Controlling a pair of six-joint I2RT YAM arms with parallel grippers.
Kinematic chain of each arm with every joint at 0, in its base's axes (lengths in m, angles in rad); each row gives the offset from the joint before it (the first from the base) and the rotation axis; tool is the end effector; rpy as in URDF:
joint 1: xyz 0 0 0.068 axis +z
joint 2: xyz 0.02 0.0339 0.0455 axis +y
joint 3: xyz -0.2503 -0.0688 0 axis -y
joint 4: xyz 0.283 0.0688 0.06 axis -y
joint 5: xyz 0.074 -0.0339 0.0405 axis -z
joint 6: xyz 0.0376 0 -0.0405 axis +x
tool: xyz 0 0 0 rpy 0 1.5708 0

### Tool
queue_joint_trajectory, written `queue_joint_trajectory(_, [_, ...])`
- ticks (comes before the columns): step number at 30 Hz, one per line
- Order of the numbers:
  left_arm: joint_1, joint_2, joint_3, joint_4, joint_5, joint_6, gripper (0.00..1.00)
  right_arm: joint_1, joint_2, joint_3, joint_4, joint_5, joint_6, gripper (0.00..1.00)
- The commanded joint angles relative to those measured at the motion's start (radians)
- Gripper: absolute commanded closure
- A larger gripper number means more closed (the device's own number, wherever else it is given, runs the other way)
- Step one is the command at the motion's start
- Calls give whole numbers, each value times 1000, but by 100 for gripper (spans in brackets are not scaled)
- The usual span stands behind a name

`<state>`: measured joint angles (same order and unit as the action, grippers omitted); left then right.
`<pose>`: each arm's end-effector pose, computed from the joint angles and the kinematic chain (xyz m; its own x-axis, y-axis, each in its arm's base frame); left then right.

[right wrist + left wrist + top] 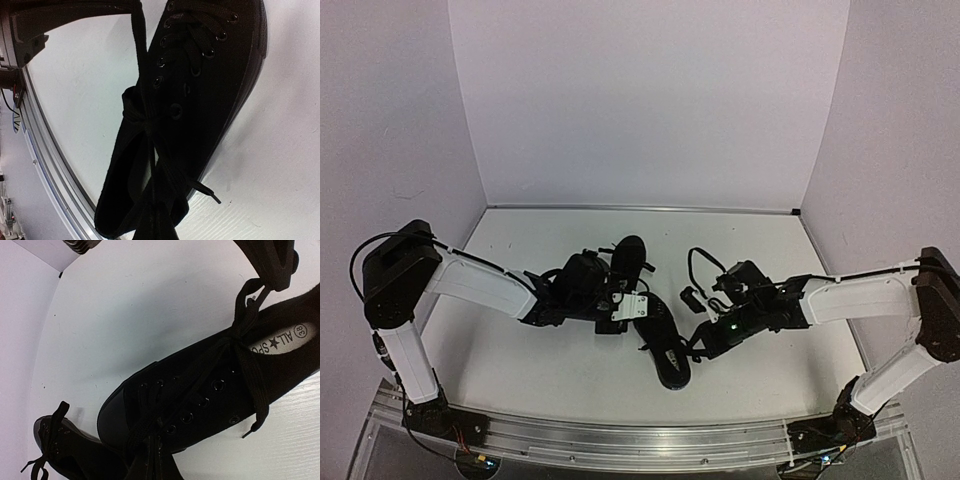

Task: Tie the shoes

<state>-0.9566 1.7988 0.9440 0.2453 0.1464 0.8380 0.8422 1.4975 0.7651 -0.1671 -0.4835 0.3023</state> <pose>0.2253 -0.3291 0.1195 0.4315 0.6641 -0.6106 0.8322 -0.0317 0.5536 0.1993 0.2496 0.1345 -0.7517 -0.4465 -0.4854 -0.6592 0.5307 0.5327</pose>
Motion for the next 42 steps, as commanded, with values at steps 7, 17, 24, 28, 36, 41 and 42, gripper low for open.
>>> queue_joint_trajectory(7, [54,-15,-1,20,-60,-30,100,32,-23,-50,-72,-34,30,100])
queue_joint_trajectory(17, [66,0,13,-1,-45,-47,100,39,-28,-61,-72,-33,40,100])
queue_joint_trajectory(24, [68,6,28,-7,4,-50,100,44,-22,-19,-58,-37,41,100])
queue_joint_trajectory(28, [14,4,63,-40,33,-38,100,52,4,75,-60,-34,34,98])
queue_joint_trajectory(36, [-19,-108,58,-91,96,-126,51,50,-39,183,-139,19,22,53])
queue_joint_trajectory(41, [-5,-199,10,-95,94,-220,42,31,21,241,-201,127,-9,45])
queue_joint_trajectory(42, [-2,-211,-1,-90,84,-240,41,28,47,256,-219,150,-17,45])
